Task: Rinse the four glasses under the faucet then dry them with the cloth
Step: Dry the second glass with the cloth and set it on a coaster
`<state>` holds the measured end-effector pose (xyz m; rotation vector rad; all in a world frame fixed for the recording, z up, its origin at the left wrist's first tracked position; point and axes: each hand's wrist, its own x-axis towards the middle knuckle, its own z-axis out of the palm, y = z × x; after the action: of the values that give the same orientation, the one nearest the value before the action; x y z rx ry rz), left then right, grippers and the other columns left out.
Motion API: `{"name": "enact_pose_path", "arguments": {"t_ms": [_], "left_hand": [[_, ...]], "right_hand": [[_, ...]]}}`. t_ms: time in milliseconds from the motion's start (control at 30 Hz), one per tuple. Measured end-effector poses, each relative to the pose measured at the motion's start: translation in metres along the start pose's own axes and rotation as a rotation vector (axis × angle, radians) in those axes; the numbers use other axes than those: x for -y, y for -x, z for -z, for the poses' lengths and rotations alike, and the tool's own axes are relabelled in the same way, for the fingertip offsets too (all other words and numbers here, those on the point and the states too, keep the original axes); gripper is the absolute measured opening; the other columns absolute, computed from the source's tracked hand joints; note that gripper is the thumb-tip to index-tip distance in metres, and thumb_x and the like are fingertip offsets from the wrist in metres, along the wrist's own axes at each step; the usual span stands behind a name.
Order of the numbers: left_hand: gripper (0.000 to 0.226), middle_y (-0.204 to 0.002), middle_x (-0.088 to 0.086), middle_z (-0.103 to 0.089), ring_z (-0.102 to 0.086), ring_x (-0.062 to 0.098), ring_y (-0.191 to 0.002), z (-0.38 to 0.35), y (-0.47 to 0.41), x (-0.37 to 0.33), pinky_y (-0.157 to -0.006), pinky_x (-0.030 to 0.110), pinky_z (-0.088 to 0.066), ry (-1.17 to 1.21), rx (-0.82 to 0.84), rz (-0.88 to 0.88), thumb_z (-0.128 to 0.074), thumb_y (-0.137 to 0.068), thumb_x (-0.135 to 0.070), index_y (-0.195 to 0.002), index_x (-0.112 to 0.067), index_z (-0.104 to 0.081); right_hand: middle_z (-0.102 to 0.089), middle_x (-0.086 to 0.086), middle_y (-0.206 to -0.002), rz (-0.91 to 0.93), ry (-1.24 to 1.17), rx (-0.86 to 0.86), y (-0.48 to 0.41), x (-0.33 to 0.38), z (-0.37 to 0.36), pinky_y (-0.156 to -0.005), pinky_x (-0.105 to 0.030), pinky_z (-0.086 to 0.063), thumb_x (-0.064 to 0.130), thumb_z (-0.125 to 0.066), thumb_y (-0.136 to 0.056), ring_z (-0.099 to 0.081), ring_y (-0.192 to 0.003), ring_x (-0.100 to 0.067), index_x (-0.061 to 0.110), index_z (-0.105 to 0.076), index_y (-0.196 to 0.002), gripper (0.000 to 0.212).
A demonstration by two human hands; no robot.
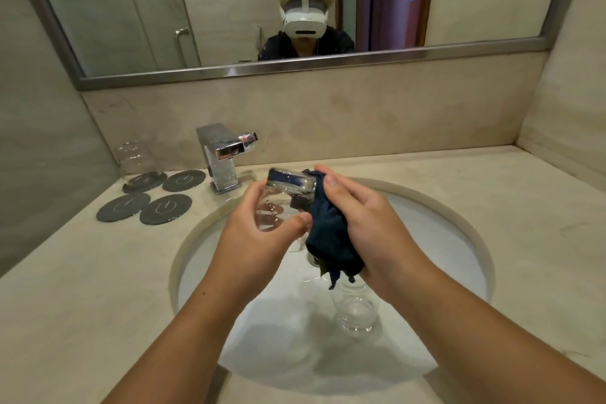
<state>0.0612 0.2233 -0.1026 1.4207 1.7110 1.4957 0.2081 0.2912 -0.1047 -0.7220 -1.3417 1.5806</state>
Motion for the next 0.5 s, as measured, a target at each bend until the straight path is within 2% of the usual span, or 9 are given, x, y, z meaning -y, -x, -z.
{"name": "enact_pose_path", "arguments": {"t_ms": [33, 100, 167, 233, 267, 333, 400, 500], "left_hand": [[0.038, -0.088, -0.032, -0.073, -0.065, -0.02, -0.086, 0.0, -0.001, 0.0, -0.073, 0.007, -0.049, 0.027, -0.028, 0.008, -0.085, -0.087, -0.03, -0.102, -0.05, -0.056], [0.036, -0.099, -0.024, -0.076, -0.071, -0.007, -0.092, 0.0, -0.002, 0.0, -0.086, 0.027, -0.057, 0.068, -0.073, 0.017, -0.078, -0.078, -0.042, -0.111, -0.045, -0.064], [0.051, -0.107, -0.02, -0.078, -0.073, -0.001, -0.098, 0.0, -0.003, 0.001, -0.094, 0.039, -0.059, 0.092, -0.101, 0.025, -0.074, -0.073, -0.049, -0.123, -0.038, -0.066], [0.076, -0.114, -0.02, -0.076, -0.072, 0.0, -0.104, 0.001, -0.004, 0.001, -0.099, 0.042, -0.059, 0.107, -0.138, 0.061, -0.073, -0.066, -0.062, -0.136, -0.035, -0.062], [0.084, -0.116, -0.018, -0.076, -0.073, 0.002, -0.106, 0.001, -0.004, 0.003, -0.1, 0.044, -0.059, 0.128, -0.14, 0.084, -0.072, -0.064, -0.066, -0.141, -0.033, -0.059], [0.095, -0.123, -0.011, -0.075, -0.075, 0.011, -0.109, 0.002, -0.005, 0.004, -0.103, 0.05, -0.058, 0.188, -0.12, 0.13, -0.075, -0.065, -0.068, -0.15, -0.03, -0.053], [0.096, -0.127, -0.008, -0.074, -0.076, 0.016, -0.108, 0.002, -0.006, 0.005, -0.103, 0.048, -0.059, 0.292, -0.082, 0.181, -0.078, -0.07, -0.067, -0.152, -0.025, -0.051], [0.066, -0.115, -0.003, -0.072, -0.071, 0.022, -0.098, 0.003, -0.005, 0.001, -0.085, 0.03, -0.063, 0.41, -0.038, 0.202, -0.072, -0.079, -0.063, -0.131, -0.023, -0.068]], "right_hand": [[-0.076, 0.008, -0.13, 0.015, 0.014, -0.007, 0.002, -0.001, -0.003, -0.103, -0.047, -0.058, 0.043, -0.061, -0.106, -0.073, -0.118, -0.017, 0.041, -0.071, -0.134, 0.03], [-0.075, 0.015, -0.129, 0.058, 0.074, -0.014, 0.007, -0.001, -0.008, -0.095, -0.044, -0.059, 0.047, -0.061, -0.105, -0.073, -0.118, -0.019, 0.05, -0.068, -0.135, 0.03], [-0.072, 0.021, -0.13, 0.115, 0.152, -0.012, 0.011, -0.001, -0.012, -0.093, -0.036, -0.058, 0.046, -0.06, -0.106, -0.071, -0.12, -0.012, 0.054, -0.064, -0.137, 0.032], [-0.067, 0.027, -0.135, 0.175, 0.231, -0.014, 0.015, -0.002, -0.016, -0.103, -0.019, -0.052, 0.039, -0.057, -0.108, -0.062, -0.122, 0.01, 0.049, -0.061, -0.143, 0.036], [-0.065, 0.028, -0.137, 0.194, 0.269, -0.008, 0.017, -0.002, -0.018, -0.102, -0.01, -0.047, 0.036, -0.055, -0.109, -0.058, -0.123, 0.016, 0.048, -0.059, -0.145, 0.038], [-0.062, 0.029, -0.141, 0.215, 0.311, 0.01, 0.019, -0.002, -0.022, -0.098, -0.003, -0.042, 0.034, -0.053, -0.11, -0.053, -0.125, 0.021, 0.049, -0.056, -0.146, 0.039], [-0.059, 0.031, -0.142, 0.236, 0.323, 0.019, 0.02, -0.002, -0.023, -0.1, -0.002, -0.039, 0.032, -0.051, -0.111, -0.049, -0.129, 0.022, 0.05, -0.055, -0.146, 0.04], [-0.058, 0.033, -0.142, 0.257, 0.323, 0.025, 0.02, -0.001, -0.021, -0.106, -0.003, -0.036, 0.029, -0.05, -0.112, -0.046, -0.134, 0.021, 0.05, -0.056, -0.144, 0.039]]}}
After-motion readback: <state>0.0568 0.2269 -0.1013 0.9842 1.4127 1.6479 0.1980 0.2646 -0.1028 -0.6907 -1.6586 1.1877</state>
